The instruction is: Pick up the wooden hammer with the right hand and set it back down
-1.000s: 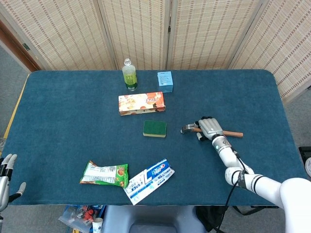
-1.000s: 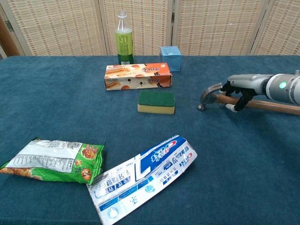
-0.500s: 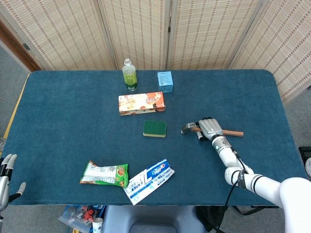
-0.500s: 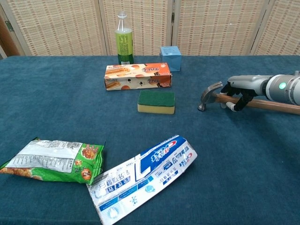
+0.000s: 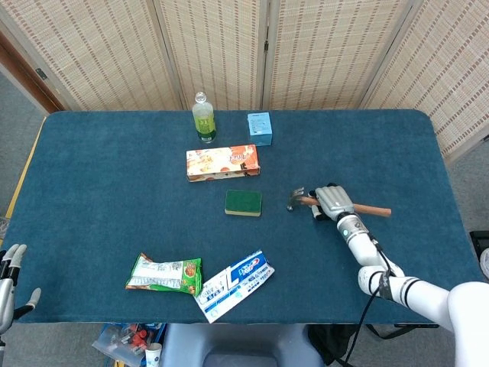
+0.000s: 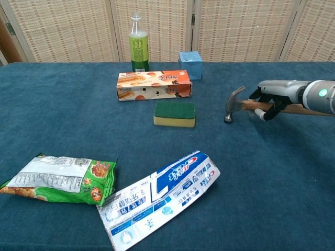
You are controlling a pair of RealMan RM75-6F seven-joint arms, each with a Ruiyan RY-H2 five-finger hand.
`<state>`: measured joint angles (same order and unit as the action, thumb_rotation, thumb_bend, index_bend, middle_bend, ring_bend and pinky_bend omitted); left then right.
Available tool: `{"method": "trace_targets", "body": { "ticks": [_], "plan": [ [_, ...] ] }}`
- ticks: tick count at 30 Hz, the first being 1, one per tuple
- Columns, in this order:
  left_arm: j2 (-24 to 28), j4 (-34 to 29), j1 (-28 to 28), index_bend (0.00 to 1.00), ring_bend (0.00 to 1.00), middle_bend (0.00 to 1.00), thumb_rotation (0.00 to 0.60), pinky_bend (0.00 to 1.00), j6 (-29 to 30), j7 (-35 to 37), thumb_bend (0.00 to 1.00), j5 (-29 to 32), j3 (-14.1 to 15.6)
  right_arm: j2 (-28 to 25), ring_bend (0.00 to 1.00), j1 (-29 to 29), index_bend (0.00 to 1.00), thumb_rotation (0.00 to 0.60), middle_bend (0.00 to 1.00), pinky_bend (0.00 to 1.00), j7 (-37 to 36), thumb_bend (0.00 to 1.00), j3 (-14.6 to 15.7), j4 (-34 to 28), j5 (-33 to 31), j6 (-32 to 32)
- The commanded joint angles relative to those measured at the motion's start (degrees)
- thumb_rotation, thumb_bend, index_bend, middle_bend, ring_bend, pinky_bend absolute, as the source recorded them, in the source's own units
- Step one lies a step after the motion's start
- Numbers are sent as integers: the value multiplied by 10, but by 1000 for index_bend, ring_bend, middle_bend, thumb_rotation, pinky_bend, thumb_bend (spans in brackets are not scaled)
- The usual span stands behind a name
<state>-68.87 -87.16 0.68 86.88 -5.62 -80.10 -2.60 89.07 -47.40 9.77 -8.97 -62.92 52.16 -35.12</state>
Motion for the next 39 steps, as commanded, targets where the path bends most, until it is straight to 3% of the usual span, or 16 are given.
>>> {"method": "trace_targets", "body": {
  "ticks": [1,7,19,33,39],
  "plan": [
    [0,0,1,14,54,38,600,0,1,1,295,0,0,-7,382,7,593,600,667,146,-11,743,0,-8,13,-7],
    [2,-3,2,14,54,38,600,0,1,-1,295,-1,1,-23,473,19,615,600,718,180,-28,753,-1,-24,40,-25],
    [5,-14,1,13,54,38,600,0,2,-12,295,-3,1,-49,605,34,679,600,811,451,-37,754,-3,-51,69,-55],
    [7,-20,1,13,54,38,600,0,1,-17,295,-2,1,-73,643,34,699,600,840,504,-41,755,-13,-108,87,-71],
    [7,-19,4,13,54,38,600,0,4,-14,295,-3,2,-70,664,18,700,600,851,587,-36,754,-24,-134,88,-67]
  ]
}}
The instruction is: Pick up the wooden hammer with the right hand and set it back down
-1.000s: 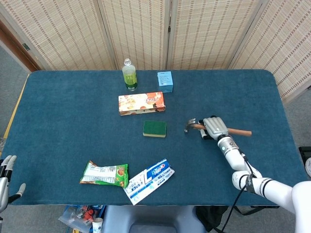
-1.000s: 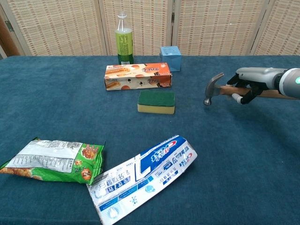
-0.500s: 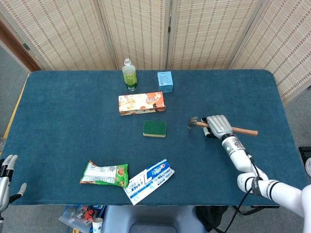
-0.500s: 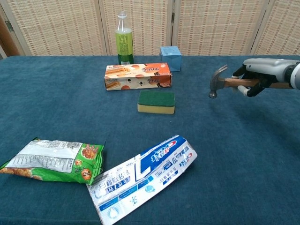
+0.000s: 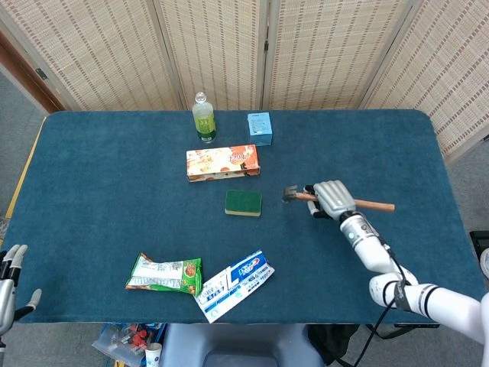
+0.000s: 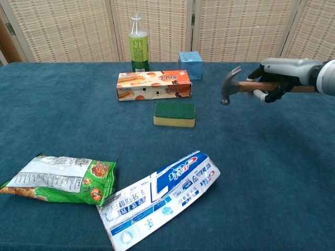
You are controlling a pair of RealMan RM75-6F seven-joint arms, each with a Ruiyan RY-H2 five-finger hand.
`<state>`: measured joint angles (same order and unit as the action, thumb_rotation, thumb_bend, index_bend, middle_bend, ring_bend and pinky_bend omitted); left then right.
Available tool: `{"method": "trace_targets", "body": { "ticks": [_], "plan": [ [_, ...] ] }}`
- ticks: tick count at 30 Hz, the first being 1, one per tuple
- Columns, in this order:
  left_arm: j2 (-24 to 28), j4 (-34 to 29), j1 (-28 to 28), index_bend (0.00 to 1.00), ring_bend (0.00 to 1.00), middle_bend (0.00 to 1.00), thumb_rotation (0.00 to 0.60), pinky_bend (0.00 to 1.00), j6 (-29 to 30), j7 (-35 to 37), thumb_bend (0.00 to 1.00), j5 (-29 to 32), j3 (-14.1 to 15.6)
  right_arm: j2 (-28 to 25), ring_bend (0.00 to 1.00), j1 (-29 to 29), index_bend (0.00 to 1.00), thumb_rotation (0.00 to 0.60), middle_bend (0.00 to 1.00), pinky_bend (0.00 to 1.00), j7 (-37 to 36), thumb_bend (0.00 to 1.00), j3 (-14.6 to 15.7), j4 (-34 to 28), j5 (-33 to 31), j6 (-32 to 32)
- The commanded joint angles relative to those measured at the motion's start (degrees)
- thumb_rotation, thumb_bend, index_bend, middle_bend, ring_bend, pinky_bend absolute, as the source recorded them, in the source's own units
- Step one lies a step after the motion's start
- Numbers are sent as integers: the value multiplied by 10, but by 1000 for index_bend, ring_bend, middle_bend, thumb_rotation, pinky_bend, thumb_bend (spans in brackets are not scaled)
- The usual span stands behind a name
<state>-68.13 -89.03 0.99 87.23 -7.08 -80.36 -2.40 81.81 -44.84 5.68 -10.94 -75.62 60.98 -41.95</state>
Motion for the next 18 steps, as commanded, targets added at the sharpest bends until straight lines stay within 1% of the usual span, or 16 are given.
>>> {"method": "trace_targets", "body": {
  "ticks": [1,3,10,18],
  "plan": [
    [0,0,1,13,54,38,600,0,2,1,295,0,0,6,673,-12,700,600,854,621,9,754,-7,-9,-2,2],
    [0,1,2,13,54,38,600,0,3,3,295,0,1,13,679,-19,700,600,857,651,15,754,-10,-10,-7,4],
    [1,8,8,13,54,38,600,0,7,12,295,3,1,41,680,-50,699,600,857,651,39,755,-21,3,-35,17],
    [-1,15,9,13,54,38,600,0,4,19,295,5,0,68,684,-72,700,600,861,658,61,755,-25,27,-61,17]
  ]
}}
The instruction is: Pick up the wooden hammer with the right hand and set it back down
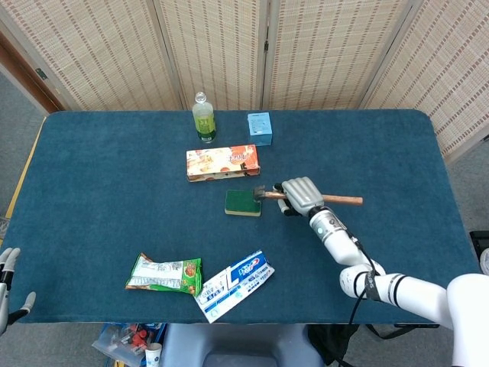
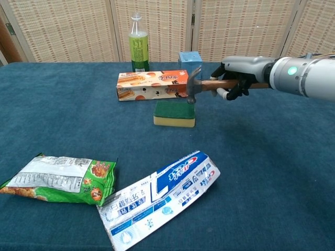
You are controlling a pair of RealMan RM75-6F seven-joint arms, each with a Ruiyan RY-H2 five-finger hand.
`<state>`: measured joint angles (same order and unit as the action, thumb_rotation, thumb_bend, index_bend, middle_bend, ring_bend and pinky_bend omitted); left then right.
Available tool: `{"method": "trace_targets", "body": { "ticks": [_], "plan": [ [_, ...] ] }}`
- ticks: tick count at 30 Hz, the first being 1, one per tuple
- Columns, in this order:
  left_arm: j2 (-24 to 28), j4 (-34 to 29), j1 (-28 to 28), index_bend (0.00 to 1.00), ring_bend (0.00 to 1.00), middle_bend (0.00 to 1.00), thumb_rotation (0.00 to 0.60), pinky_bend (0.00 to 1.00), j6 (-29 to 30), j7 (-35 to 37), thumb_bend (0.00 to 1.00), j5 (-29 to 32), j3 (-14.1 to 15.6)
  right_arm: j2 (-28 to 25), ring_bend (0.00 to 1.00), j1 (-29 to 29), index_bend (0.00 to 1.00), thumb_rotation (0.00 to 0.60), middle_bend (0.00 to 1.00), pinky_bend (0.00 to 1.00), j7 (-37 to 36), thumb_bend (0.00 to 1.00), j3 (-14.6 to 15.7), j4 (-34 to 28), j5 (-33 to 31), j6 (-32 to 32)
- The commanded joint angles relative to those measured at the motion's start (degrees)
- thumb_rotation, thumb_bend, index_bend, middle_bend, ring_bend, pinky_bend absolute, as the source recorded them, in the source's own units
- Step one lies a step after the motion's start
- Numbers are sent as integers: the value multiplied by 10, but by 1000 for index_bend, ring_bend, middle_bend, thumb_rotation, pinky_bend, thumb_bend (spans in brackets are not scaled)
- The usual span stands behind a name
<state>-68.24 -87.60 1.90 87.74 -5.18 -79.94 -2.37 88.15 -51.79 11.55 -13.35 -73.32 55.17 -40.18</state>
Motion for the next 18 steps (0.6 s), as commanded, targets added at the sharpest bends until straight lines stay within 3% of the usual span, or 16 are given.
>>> {"method": "trace_targets", "body": {
  "ticks": [1,18],
  "plan": [
    [0,0,-1,13,54,38,600,0,-2,0,295,1,-1,7,684,-4,701,600,861,658,3,755,-2,6,-5,-1],
    [1,1,1,13,54,38,600,0,-5,1,295,5,0,58,684,-29,704,600,860,658,16,755,7,64,-31,17]
  ]
}}
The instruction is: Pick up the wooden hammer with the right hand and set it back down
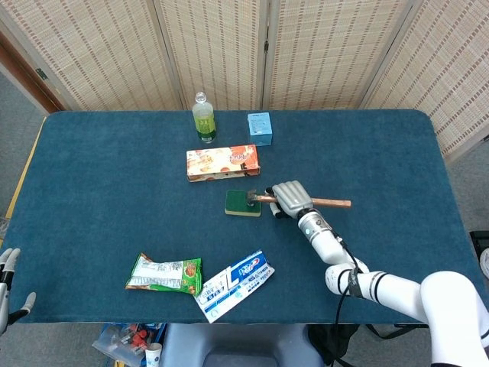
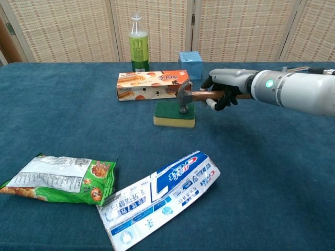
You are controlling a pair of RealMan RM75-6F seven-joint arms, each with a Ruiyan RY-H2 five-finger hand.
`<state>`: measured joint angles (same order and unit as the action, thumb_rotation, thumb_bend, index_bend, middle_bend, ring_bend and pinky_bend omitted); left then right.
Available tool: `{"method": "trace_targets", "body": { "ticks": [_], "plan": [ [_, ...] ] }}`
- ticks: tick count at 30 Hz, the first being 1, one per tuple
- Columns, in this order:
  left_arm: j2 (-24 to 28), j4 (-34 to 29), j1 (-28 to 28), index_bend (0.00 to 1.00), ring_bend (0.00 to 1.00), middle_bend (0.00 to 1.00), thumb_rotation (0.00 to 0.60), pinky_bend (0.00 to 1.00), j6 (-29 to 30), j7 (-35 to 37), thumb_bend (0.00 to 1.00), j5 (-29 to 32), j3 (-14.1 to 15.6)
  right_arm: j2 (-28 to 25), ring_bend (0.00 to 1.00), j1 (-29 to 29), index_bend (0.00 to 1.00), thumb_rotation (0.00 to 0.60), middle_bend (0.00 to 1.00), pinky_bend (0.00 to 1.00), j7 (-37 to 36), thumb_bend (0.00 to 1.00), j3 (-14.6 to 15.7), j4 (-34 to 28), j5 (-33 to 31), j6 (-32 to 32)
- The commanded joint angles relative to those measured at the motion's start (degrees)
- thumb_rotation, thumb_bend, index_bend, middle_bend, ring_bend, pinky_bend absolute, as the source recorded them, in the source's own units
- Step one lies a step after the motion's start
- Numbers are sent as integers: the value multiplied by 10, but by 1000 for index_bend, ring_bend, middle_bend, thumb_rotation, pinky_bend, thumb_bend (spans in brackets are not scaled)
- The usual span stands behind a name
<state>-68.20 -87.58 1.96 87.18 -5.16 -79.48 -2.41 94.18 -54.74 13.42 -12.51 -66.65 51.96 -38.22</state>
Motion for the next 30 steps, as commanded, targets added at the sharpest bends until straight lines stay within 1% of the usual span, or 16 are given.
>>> {"method": "trace_targets", "body": {
  "ticks": [1,5,10,13,24,27,30],
  "plan": [
    [1,1,1,13,54,38,600,0,1,1,295,0,0,-5,684,1,704,600,860,658,-6,756,-4,-7,3,-6],
    [1,0,2,13,54,38,600,0,2,2,295,-1,0,-21,684,9,704,600,860,658,-25,755,-16,-34,19,-24],
    [1,-3,0,12,54,38,600,0,2,-2,295,-4,1,-34,684,14,704,600,860,658,-38,755,-19,-50,30,-32],
    [1,-4,1,12,54,38,600,0,2,-3,295,-4,1,-28,684,13,704,600,860,658,-39,755,-16,-41,26,-27],
    [1,-2,2,11,54,38,600,0,-6,-4,295,5,1,16,684,-6,704,600,860,658,-25,755,-1,27,-1,15],
    [1,-2,2,11,54,38,600,0,-5,-3,295,5,1,18,684,-7,704,600,860,658,-25,755,-3,29,-3,15],
    [1,0,4,10,54,38,600,0,-2,-1,295,5,0,8,684,-1,704,600,860,658,-36,756,-10,14,8,0]
  ]
}}
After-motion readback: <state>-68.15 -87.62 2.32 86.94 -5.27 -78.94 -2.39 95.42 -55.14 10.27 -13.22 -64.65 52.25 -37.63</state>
